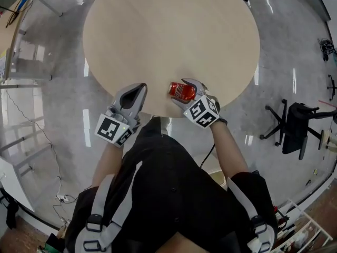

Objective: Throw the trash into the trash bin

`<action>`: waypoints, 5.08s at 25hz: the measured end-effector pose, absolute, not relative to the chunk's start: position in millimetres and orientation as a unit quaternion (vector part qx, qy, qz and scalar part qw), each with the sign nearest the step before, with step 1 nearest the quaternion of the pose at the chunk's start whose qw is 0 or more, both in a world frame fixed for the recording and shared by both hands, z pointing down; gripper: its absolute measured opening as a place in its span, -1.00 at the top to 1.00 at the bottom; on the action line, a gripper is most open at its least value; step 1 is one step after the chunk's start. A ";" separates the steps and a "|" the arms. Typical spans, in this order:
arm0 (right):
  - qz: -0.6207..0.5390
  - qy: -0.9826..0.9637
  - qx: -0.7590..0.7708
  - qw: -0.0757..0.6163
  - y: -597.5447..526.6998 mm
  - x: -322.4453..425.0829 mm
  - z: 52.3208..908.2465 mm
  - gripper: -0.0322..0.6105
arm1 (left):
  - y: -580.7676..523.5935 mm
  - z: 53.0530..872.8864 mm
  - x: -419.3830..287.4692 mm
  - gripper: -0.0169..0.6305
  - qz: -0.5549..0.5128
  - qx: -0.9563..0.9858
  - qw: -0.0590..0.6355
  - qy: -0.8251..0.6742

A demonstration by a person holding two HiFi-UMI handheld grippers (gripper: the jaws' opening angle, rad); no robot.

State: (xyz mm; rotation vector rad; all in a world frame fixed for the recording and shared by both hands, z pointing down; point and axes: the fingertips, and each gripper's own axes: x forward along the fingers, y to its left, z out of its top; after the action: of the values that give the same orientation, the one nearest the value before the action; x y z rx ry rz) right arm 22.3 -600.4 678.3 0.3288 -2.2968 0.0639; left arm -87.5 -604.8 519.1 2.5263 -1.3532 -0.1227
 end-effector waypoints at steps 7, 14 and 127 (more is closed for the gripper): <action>-0.010 -0.872 0.052 0.487 -594.6 14.3 725.3 -0.18 | -601.8 536.0 -110.2 0.94 -0.037 0.854 0.157 -0.495; -0.018 -0.835 0.011 0.549 -594.1 14.1 756.4 -0.22 | -607.3 542.6 -117.2 0.94 -0.036 0.849 0.164 -0.501; 0.000 -0.561 0.826 -0.050 -112.3 303.6 423.0 -0.07 | -317.0 418.4 179.2 0.94 -0.068 0.992 0.100 0.030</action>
State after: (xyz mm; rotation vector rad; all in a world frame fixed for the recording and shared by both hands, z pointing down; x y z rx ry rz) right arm 303.6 -112.3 423.0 2.6824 -1.8209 -0.0015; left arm 179.2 -317.0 418.4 2.9336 0.0893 -0.1996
